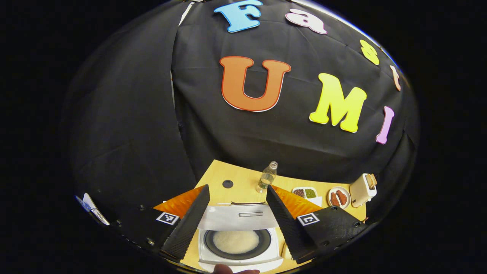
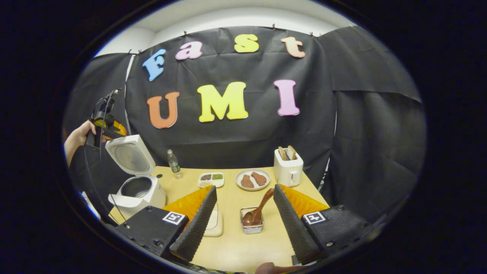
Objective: Close the left gripper, press the button to open the rice cooker; take a wooden spoon from the chopstick holder with the right hand, scoop a spoonful of rice and pour it into the rice cooker, then put the wooden spoon back into the chopstick holder.
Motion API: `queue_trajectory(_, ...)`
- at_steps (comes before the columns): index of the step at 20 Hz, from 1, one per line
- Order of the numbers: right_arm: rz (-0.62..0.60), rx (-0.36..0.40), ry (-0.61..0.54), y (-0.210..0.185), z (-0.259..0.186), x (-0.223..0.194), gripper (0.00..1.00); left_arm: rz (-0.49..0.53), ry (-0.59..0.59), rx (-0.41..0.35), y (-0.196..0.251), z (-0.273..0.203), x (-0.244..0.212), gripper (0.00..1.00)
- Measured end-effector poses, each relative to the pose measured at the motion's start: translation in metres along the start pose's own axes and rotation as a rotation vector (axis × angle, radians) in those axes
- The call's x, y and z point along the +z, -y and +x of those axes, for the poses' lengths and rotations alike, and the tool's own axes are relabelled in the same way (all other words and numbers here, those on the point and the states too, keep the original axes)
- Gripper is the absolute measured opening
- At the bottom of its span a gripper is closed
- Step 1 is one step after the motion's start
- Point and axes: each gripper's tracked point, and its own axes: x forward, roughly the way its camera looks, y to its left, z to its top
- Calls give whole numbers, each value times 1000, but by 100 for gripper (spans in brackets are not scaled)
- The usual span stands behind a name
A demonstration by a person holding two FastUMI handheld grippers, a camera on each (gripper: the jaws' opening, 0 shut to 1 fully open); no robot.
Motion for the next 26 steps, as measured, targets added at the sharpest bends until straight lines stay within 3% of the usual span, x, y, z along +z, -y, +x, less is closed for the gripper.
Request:
queue_trajectory(4, 28, 20, 2, -10, -10, -4, 96, -38, -84, -36, 3, -25, -52, 97)
queue_trajectory(13, 28, 21, -39, -20, -25, -26, 96, -60, -228, -40, 4, -46, -194, 97)
queue_trajectory(21, -8, 46, -49, -28, -27, -31, 98, -72, -281, -9, 0, -31, -233, 100)
queue_trajectory(26, 2, 87, -54, -36, -14, -33, 98, -5, -281, 15, -2, -26, -243, 96)
